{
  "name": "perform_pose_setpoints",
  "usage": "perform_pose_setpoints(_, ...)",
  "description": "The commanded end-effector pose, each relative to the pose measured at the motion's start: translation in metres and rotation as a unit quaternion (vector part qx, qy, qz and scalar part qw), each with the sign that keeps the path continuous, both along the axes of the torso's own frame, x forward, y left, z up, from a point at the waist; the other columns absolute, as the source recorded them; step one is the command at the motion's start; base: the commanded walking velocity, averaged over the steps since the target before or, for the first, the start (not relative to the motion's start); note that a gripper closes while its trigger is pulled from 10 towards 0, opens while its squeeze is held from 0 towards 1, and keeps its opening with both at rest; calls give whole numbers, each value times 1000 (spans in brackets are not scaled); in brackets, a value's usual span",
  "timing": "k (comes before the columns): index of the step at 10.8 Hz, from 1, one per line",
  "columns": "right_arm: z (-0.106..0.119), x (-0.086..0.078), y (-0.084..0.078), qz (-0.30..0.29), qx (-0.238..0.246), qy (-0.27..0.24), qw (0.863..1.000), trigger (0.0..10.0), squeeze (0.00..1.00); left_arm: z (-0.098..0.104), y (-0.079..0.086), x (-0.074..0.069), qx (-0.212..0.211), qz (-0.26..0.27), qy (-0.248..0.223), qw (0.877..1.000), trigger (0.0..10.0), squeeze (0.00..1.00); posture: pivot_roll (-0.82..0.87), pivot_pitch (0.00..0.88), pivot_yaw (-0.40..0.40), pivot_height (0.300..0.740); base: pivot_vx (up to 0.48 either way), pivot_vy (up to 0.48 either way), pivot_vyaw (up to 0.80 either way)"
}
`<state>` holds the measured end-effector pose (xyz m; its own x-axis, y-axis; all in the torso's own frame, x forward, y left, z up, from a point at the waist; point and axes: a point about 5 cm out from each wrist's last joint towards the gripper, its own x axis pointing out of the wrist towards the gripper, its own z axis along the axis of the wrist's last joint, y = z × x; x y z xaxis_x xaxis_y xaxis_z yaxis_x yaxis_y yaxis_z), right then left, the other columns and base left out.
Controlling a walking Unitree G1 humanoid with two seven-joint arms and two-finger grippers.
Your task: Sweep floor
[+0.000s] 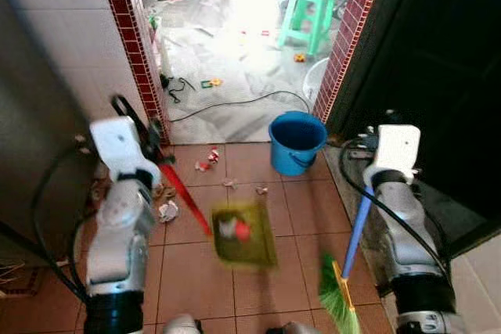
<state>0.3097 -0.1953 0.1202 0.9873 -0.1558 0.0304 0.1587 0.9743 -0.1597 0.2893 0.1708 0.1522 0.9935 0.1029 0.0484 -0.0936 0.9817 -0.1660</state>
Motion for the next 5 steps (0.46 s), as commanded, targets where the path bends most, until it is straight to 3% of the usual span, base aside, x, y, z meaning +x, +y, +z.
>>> perform_pose_setpoints(1,7,3,4,4,1,-17,1000,10000,0,22,-2,2,-17,-3,-43,999,10000,0,-45,0,-14,740,0,0,0)
perform_pose_setpoints(3,7,2,5,7,2,-17,1000,10000,0,39,-1,6,-33,1,-69,997,10000,0,-50,0,-12,740,251,0,0)
perform_pose_setpoints(5,7,1,2,5,-1,-15,1000,10000,0,61,3,11,-40,8,-102,994,10000,0,-58,0,-12,740,414,0,0)
